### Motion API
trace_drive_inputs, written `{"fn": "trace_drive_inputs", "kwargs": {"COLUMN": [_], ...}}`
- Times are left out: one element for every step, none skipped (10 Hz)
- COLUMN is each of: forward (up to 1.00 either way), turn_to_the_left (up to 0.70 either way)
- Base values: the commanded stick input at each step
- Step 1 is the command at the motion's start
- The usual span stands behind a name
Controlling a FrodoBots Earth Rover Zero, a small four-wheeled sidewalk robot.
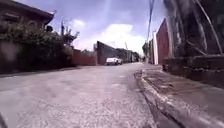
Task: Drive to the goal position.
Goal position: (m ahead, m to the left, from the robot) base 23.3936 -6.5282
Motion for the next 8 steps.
{"fn": "trace_drive_inputs", "kwargs": {"forward": [0.7, 0.7, 0.7, 0.7, 0.7, 0.7, 0.7, 0.7], "turn_to_the_left": [0.0, 0.0, 0.0, 0.0, 0.0, 0.0, 0.0, 0.0]}}
